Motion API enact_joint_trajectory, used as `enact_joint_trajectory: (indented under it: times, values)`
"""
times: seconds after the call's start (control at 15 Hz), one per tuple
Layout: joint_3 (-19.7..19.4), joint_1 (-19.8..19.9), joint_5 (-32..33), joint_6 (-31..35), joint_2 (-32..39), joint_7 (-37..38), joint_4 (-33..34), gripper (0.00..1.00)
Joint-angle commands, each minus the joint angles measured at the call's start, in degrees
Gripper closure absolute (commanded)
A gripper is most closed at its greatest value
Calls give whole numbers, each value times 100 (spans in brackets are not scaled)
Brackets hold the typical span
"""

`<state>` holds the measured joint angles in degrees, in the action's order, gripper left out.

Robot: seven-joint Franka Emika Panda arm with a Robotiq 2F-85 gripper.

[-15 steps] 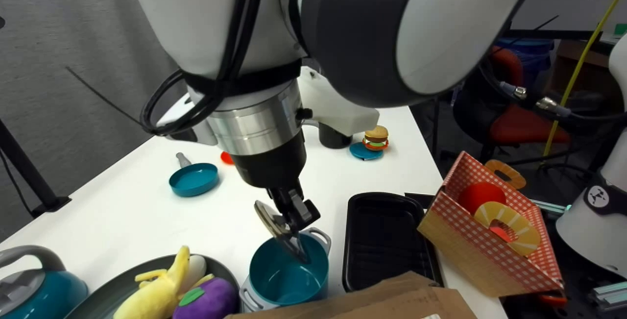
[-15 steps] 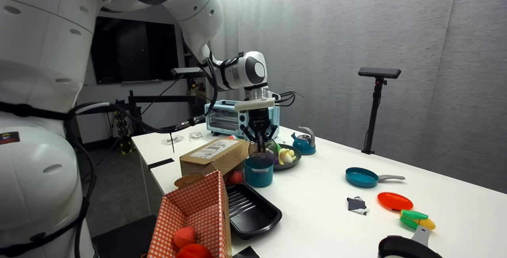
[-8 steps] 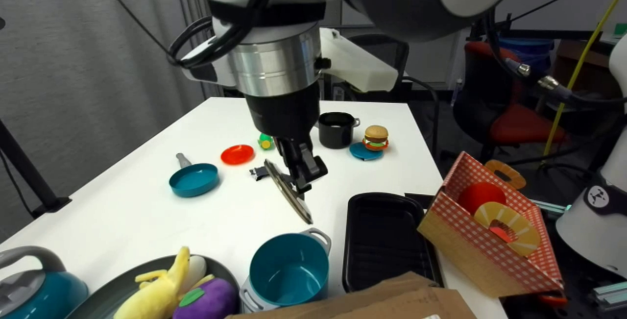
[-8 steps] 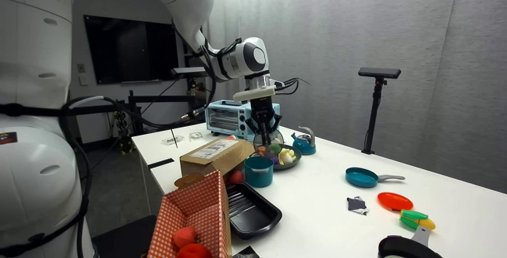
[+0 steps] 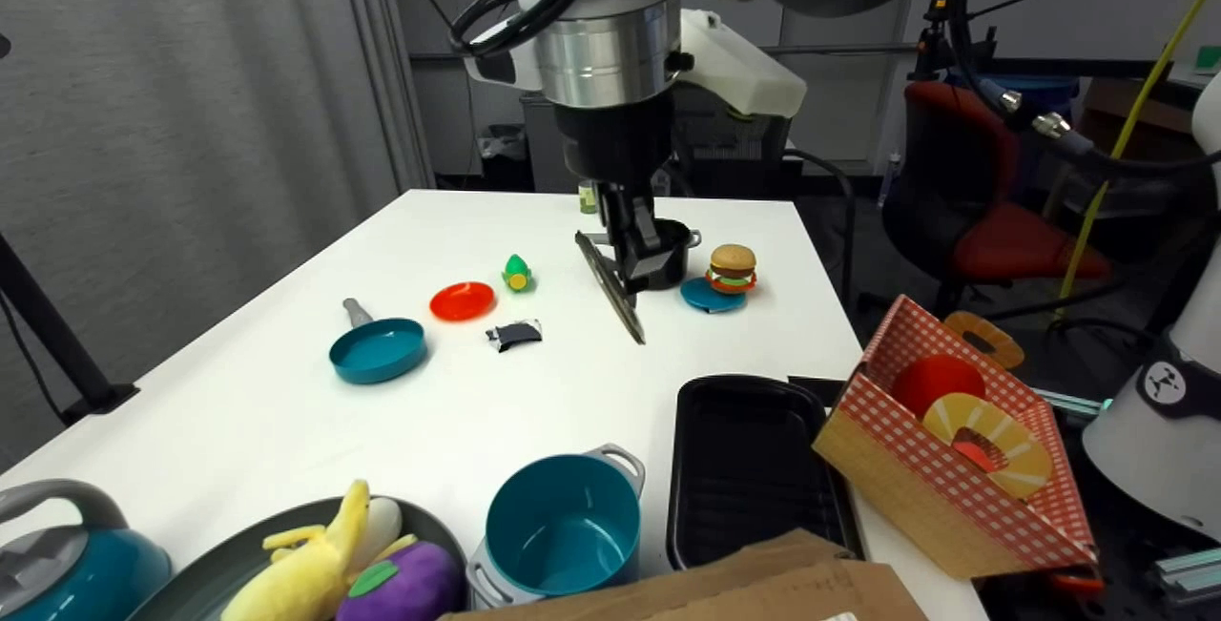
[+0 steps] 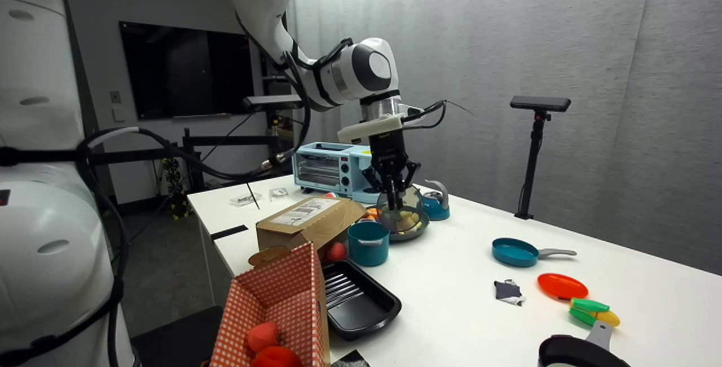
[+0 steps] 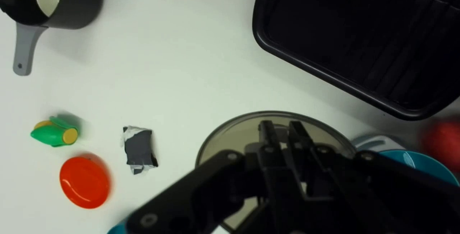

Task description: Take the lid from the blue pot and place it on the table

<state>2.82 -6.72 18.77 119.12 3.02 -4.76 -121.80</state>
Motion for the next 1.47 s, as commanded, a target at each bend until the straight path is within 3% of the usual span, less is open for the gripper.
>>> enact_joint_trajectory:
  times: [0.0, 0.67, 1.4]
  values:
    - [-119, 263, 131, 99, -450, 212, -432, 96]
    - [-393, 708, 209, 86, -636, 356, -489, 96]
    - [-518, 917, 880, 126, -769, 1156, -680, 96]
